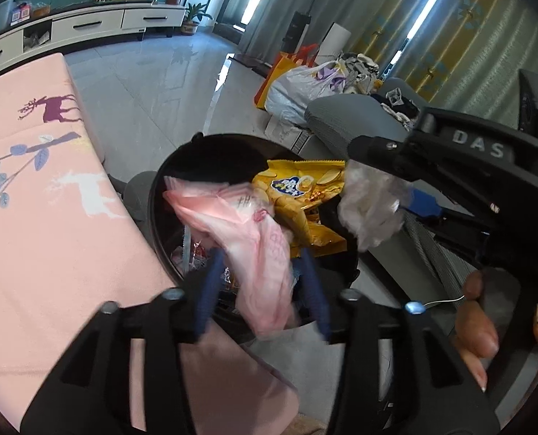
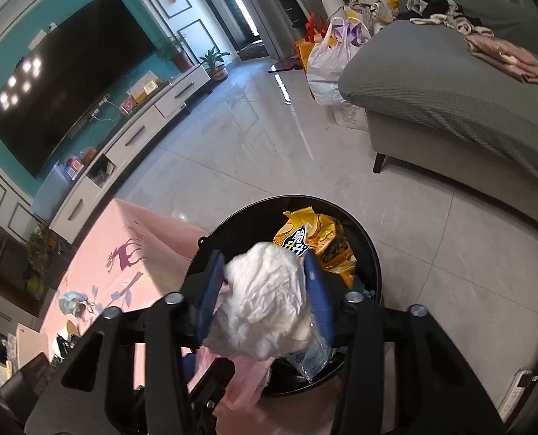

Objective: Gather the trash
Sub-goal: 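Open both tools over the bin to drop the tissue and pink bag, then grasp the dark crumpled bag with the right tool while the left tool grasps the green snack bag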

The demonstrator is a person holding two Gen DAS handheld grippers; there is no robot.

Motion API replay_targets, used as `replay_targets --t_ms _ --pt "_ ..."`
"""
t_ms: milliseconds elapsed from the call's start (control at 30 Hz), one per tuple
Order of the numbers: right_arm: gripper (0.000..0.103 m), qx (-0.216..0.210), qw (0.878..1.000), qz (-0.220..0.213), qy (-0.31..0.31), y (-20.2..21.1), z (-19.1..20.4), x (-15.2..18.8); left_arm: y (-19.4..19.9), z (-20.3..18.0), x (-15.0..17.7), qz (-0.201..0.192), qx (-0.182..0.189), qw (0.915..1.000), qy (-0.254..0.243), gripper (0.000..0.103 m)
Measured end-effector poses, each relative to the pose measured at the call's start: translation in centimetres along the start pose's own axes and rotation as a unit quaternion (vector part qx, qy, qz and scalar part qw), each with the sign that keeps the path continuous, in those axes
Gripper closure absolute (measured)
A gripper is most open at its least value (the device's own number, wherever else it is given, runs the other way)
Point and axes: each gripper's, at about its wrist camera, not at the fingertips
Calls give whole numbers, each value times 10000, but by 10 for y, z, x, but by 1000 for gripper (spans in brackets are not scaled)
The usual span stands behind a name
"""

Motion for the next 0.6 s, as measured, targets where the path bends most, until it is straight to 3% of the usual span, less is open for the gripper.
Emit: replay_targets --t_ms 233,400,533,600 --pt "33 -128 9998 -97 136 7 16 1 44 28 0 -400 -119 9989 236 17" --pt "26 -273 9978 -162 581 13 54 8 96 86 1 -890 -795 9906 665 4" --pt "21 -590 9917 -142 1133 12 95 19 152 164 11 -1130 -1608 9739 1135 4" --pt "21 -787 9873 -49 1378 8 116 27 183 207 19 -1274 -2075 9601 1372 4"
Point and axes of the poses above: each gripper's, at about its wrist camera, not at the fingertips, and y roughly against the way its jaws point, z to its left, x to its underside, and after that the axes turned 4 degrees about -x, right-handed
